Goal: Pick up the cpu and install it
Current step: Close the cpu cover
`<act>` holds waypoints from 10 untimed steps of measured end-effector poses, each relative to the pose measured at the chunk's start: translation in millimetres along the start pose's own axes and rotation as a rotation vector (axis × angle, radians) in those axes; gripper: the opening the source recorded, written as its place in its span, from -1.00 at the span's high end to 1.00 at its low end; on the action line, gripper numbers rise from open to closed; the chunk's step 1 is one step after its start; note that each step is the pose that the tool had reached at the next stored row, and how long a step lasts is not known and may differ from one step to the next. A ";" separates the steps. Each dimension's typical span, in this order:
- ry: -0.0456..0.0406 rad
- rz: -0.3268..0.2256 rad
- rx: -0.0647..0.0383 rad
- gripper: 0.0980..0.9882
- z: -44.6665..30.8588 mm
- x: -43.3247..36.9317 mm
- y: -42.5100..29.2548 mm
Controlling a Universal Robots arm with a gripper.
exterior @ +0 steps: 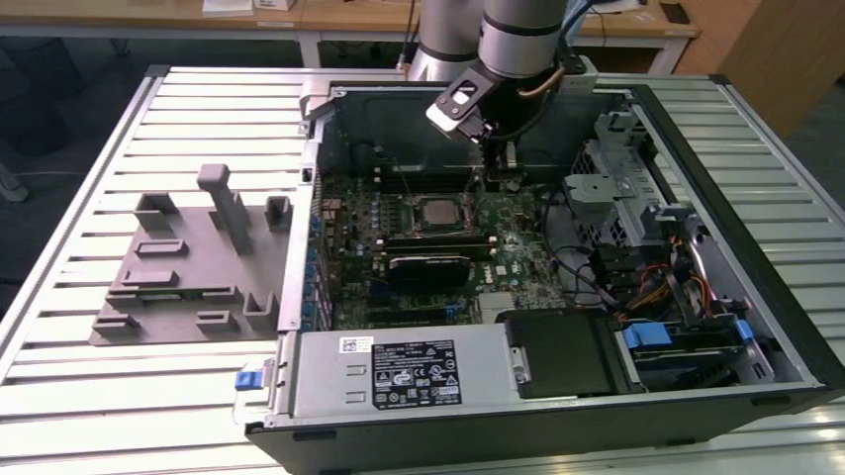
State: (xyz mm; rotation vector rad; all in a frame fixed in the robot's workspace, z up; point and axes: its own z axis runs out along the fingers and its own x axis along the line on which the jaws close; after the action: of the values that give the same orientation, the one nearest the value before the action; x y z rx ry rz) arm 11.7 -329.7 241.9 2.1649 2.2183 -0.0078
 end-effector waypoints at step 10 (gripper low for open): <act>-0.0002 0.000 -0.003 0.98 -0.6 0.6 -20.5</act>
State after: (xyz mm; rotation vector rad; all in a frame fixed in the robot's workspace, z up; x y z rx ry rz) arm -8.8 -329.6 241.9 2.1633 2.2164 -0.0041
